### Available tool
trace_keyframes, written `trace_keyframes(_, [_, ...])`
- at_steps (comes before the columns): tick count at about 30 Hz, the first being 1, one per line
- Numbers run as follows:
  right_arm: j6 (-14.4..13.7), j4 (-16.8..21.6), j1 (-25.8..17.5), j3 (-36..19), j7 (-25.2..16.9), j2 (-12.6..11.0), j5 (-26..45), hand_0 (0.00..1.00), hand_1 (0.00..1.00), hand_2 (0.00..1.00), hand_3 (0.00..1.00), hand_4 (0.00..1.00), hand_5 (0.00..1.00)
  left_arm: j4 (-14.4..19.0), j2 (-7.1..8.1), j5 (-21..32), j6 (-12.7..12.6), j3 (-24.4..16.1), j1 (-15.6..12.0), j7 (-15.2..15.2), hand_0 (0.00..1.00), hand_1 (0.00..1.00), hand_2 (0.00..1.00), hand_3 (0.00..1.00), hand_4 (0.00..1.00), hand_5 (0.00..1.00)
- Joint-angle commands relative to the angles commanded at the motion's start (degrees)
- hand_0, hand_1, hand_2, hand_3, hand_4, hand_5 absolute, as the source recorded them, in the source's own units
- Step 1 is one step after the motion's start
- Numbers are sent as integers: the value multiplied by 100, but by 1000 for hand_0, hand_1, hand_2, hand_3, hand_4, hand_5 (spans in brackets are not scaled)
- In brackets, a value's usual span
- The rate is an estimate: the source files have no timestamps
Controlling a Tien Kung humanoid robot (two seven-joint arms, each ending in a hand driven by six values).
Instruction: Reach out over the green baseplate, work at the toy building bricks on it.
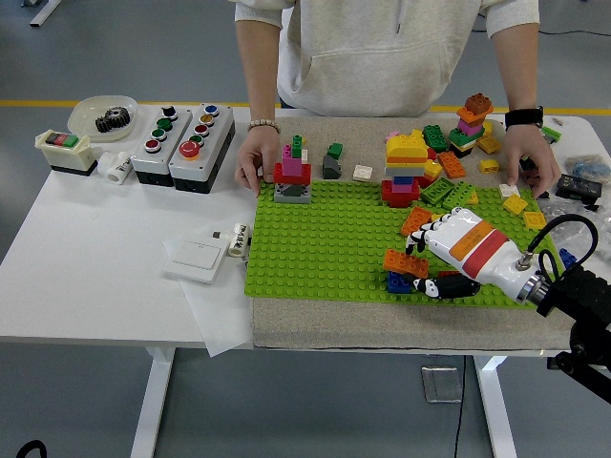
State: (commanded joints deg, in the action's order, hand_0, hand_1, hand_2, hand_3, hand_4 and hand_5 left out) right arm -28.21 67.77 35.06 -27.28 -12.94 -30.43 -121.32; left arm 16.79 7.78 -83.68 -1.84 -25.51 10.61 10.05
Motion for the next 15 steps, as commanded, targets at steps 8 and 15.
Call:
trace_keyframes(8, [-68, -235, 71, 108, -42, 94, -107, 203, 388, 501, 506, 669, 503, 3, 1, -51, 13, -26, -9, 12, 691, 635, 708, 623, 679, 671])
trace_keyframes(15, [-102, -323, 115, 190, -67, 160, -181, 215, 398, 505, 508, 676, 495, 9, 4, -113, 36, -51, -8, 34, 691, 634, 707, 624, 679, 671])
